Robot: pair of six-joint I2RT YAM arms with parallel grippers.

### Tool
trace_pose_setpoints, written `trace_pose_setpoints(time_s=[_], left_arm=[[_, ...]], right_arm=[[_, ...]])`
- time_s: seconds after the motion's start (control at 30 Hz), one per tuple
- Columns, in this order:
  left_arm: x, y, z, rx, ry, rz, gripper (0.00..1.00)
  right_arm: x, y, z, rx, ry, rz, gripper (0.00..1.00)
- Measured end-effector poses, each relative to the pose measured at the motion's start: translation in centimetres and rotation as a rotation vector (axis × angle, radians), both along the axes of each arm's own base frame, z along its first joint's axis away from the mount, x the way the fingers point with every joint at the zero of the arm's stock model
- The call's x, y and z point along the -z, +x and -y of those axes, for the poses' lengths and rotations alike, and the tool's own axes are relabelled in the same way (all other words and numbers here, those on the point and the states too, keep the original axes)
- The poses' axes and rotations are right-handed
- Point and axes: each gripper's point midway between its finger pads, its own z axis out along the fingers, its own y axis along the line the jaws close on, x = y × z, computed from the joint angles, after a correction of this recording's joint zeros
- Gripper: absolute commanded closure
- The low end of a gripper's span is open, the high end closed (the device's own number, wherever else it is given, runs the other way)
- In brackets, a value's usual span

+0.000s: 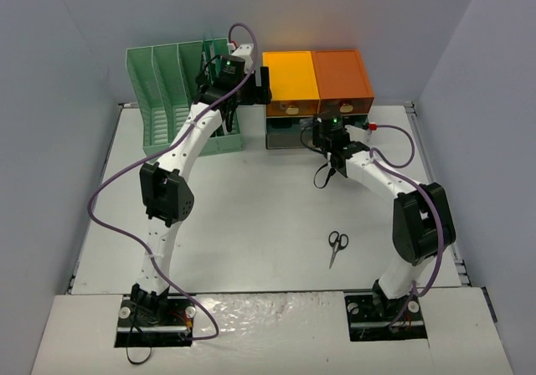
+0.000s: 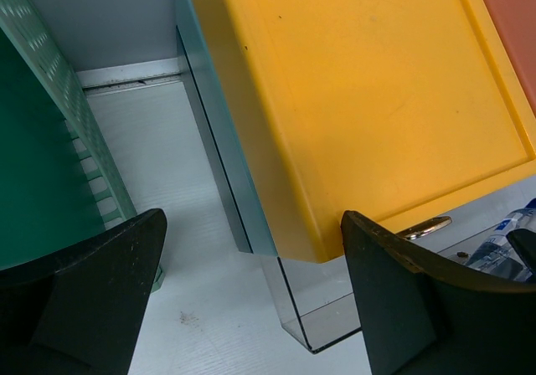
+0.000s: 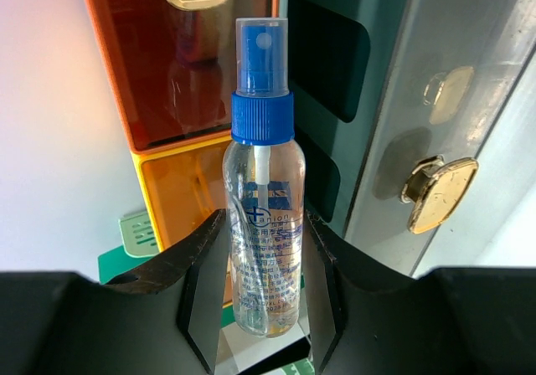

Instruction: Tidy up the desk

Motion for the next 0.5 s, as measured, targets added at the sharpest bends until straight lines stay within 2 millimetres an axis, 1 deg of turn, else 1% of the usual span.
trace_pose_setpoints(time_s=[0.03, 0.17, 0.2, 0.27, 0.37, 0.5], left_arm=[[0.0, 0.0, 0.0, 0.0, 0.0, 0.0, 0.18], [0.0, 0.0, 0.0, 0.0, 0.0, 0.0, 0.18], [0.0, 0.0, 0.0, 0.0, 0.0, 0.0, 0.18], [0.0, 0.0, -0.01, 0.0, 0.0, 0.0, 0.18], [0.01, 0.01, -0.02, -0.001, 0.001, 0.0, 0.18], [0.01, 0.02, -0.03, -0.002, 0.001, 0.0, 0.18]], right_arm=[[0.03, -0.01, -0.03, -0.002, -0.001, -0.001, 0.45], [-0.08, 0.03, -0.14, -0.009, -0.001, 0.003, 0.31], [-0.16, 0.07, -0.15, -0.01, -0.001, 0.007, 0.29], [-0.48, 0.25, -0.1, -0.01, -0.001, 0.017, 0.27], [-0.77, 0.37, -0.12, -0.015, -0.004, 0.024, 0.27], [-0.85, 0.35, -0.26, -0.031, -0.02, 0.024, 0.32]])
